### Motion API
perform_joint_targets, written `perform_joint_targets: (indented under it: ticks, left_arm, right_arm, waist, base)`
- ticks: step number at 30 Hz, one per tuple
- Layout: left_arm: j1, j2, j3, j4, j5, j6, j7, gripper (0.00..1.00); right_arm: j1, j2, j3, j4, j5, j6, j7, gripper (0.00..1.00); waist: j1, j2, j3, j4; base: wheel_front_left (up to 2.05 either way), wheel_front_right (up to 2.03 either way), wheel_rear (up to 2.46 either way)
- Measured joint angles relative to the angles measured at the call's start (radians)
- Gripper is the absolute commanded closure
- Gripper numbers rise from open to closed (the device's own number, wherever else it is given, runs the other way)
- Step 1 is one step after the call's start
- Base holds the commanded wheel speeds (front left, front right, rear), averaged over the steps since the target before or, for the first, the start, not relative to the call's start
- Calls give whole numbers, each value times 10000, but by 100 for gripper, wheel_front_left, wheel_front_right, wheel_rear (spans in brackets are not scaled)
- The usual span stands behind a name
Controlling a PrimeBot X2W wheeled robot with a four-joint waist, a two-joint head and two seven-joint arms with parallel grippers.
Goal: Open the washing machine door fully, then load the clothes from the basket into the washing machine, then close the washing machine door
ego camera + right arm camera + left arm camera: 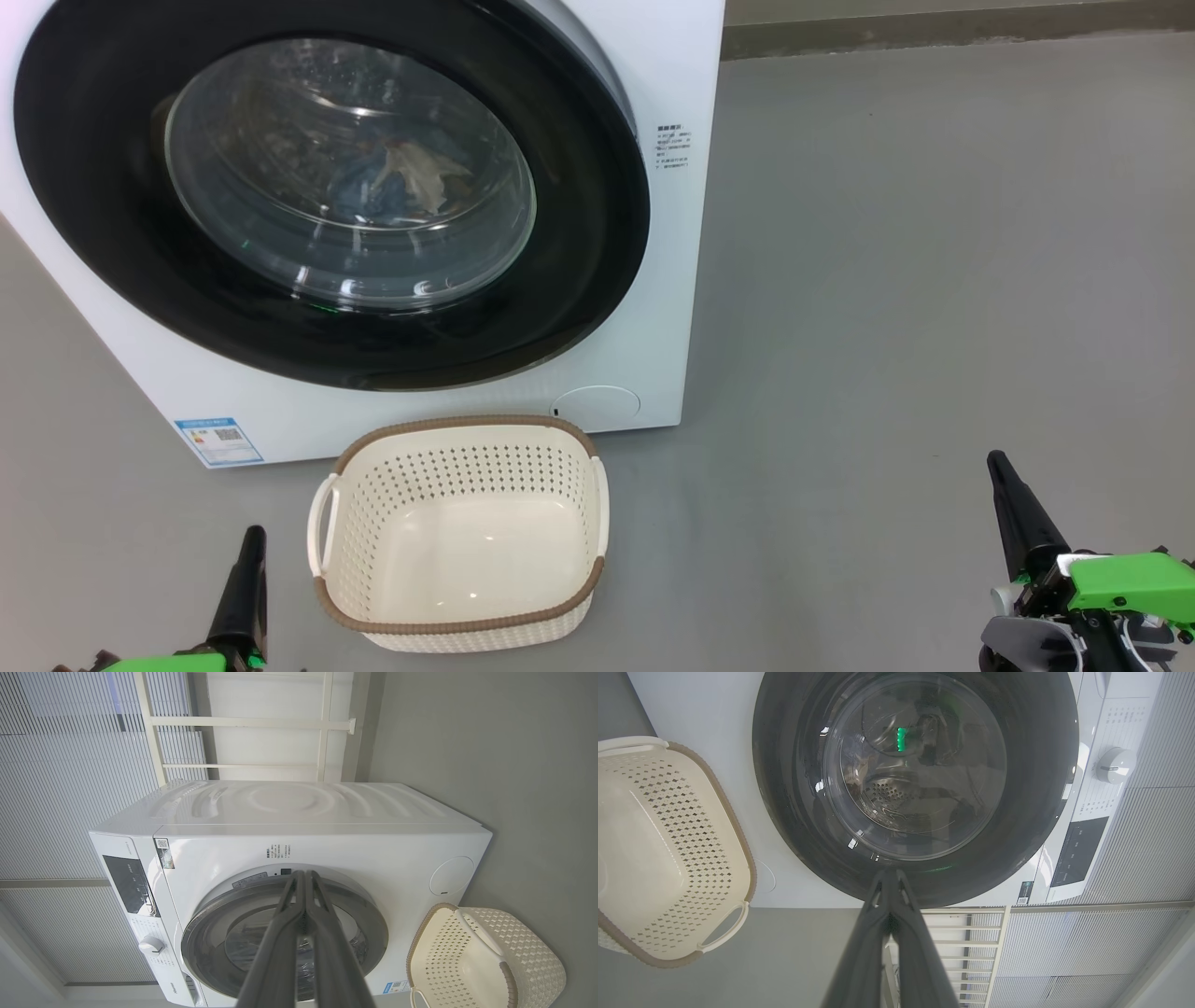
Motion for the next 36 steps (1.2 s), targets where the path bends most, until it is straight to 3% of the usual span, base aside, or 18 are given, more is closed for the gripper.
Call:
perform_joint_targets:
  ticks: [36]
  left_arm:
    - [0,-2,0,-2,-2,0,0,100]
  right_arm:
    - [0,-2,0,0,0,0,0,100]
  waist:
    - [0,0,0,0]
  base:
    - [0,0,0]
